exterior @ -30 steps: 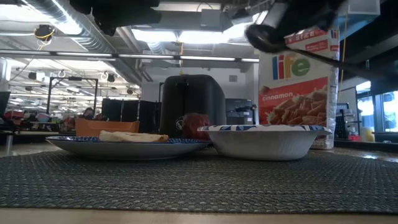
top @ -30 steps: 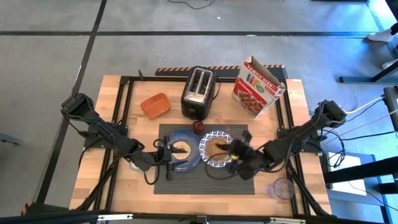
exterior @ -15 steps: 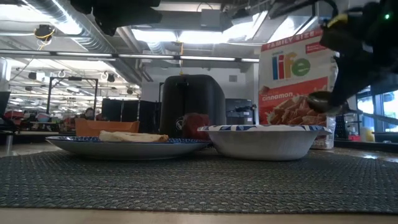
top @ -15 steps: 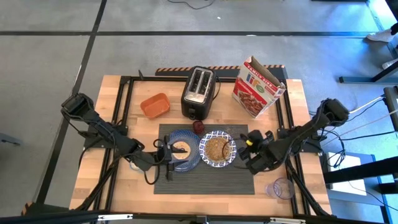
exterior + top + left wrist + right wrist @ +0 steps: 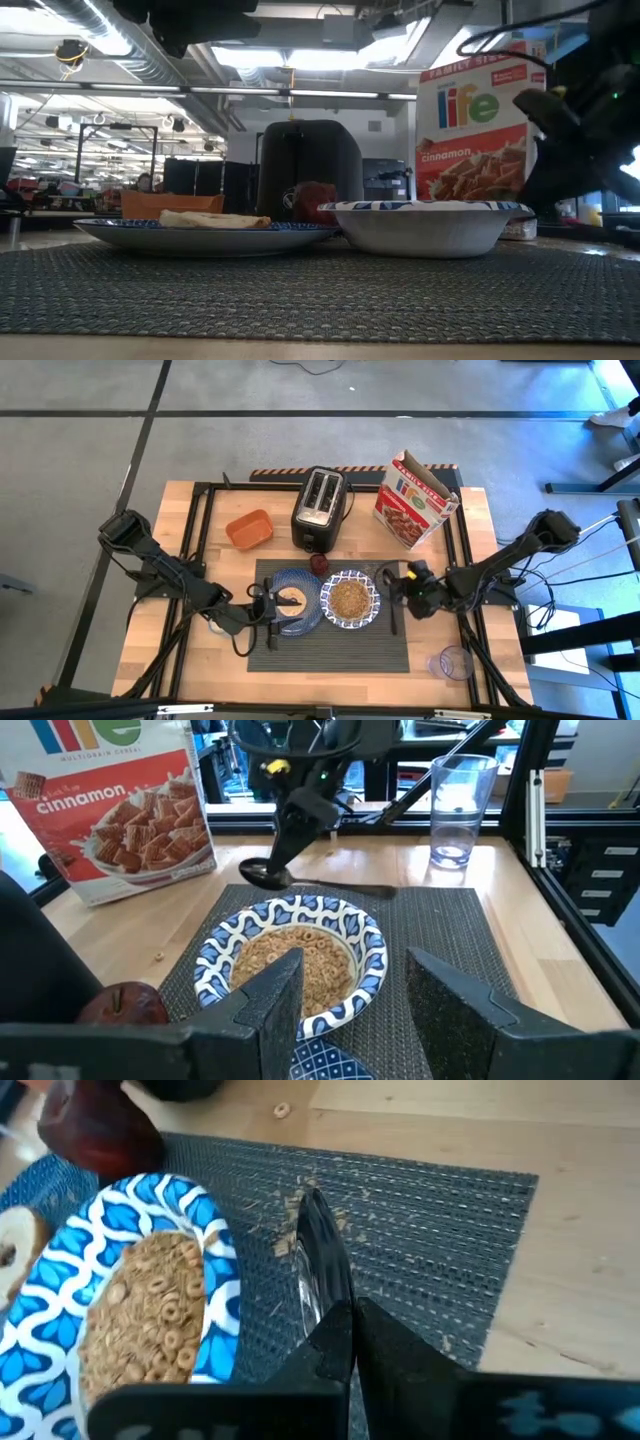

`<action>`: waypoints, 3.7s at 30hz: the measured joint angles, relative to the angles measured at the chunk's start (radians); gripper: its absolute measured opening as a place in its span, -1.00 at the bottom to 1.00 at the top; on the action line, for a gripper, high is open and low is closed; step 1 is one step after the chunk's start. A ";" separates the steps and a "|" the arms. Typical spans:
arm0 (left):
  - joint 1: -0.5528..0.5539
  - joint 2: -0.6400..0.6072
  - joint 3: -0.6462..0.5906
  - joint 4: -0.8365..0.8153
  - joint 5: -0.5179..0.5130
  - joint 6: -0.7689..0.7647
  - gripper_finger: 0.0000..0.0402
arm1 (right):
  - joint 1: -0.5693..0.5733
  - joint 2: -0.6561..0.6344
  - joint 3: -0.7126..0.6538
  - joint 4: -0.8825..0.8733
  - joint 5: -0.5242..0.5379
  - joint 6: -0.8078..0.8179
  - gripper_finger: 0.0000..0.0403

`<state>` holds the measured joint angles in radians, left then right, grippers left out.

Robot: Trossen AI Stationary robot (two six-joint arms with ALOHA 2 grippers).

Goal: Arrange a breakfast setting
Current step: Put the black spoon on the placemat on the right side of the blue patterned bowl from the transparent glass, then return to Home Position

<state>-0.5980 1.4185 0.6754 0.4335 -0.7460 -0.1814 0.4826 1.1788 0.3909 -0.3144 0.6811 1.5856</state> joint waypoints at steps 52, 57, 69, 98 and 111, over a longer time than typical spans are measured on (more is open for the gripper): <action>0.000 -0.043 -0.002 0.017 0.035 0.038 -0.17 | -0.024 -0.056 0.069 0.004 -0.150 -0.414 -0.53; 0.022 -0.141 -0.002 0.004 0.166 0.130 -0.32 | -0.024 -0.058 0.165 0.011 -0.160 -0.705 -0.53; 0.307 -0.288 -0.007 -0.174 0.616 0.202 -0.98 | -0.026 -0.120 0.178 0.216 -0.293 -1.249 -0.80; 0.470 -0.854 -0.551 0.049 0.531 0.191 -0.99 | -0.025 -1.161 -0.368 0.381 -0.360 -1.389 -0.97; 0.522 -1.077 -0.667 0.005 0.599 0.122 -0.99 | -0.025 -1.177 -0.383 0.382 -0.359 -1.382 -1.00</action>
<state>-0.0757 0.3419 0.0086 0.4382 -0.1467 -0.0597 0.4576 0.0023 0.0082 0.0673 0.3217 0.2031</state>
